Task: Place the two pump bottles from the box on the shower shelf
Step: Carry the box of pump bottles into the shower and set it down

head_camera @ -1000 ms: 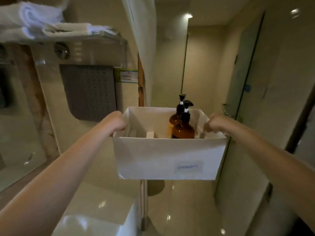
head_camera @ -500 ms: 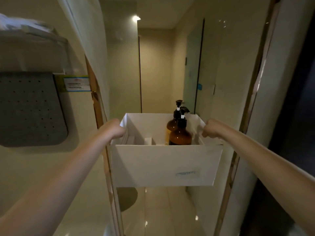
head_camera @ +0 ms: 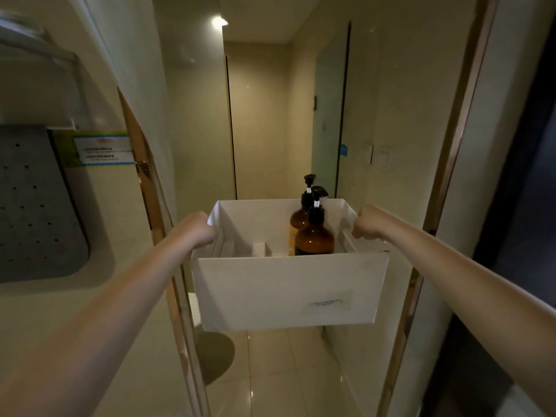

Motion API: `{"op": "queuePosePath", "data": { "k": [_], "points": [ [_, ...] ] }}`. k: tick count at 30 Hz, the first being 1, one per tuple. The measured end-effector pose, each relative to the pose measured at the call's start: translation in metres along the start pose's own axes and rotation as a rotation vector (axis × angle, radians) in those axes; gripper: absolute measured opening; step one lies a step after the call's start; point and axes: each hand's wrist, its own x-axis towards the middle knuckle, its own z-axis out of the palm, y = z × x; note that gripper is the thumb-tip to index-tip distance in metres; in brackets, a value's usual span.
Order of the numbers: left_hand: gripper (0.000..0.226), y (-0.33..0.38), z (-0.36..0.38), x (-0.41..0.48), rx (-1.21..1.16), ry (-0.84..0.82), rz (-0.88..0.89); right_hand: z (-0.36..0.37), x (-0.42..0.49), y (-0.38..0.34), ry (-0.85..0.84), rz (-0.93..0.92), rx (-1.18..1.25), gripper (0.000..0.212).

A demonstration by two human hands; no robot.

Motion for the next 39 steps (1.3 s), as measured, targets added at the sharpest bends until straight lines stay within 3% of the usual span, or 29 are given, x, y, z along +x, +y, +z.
{"op": "queuePosePath", "data": {
  "k": [11,25,35,39],
  "points": [
    [0.032,0.025,0.035,0.090,-0.056,-0.037,-0.046,0.002,0.110,-0.005,-0.045,0.003,-0.033,0.029],
    [0.031,0.064,0.064,0.240,-0.069,0.073,-0.100,-0.003,0.286,-0.027,-0.020,-0.135,-0.017,0.027],
    [0.027,0.077,0.094,0.383,-0.039,0.050,-0.035,0.022,0.426,-0.061,-0.039,-0.133,0.001,0.027],
    [0.026,0.081,0.100,0.453,-0.012,0.028,-0.003,0.028,0.484,-0.081,-0.015,-0.127,0.009,0.010]
  ]
}}
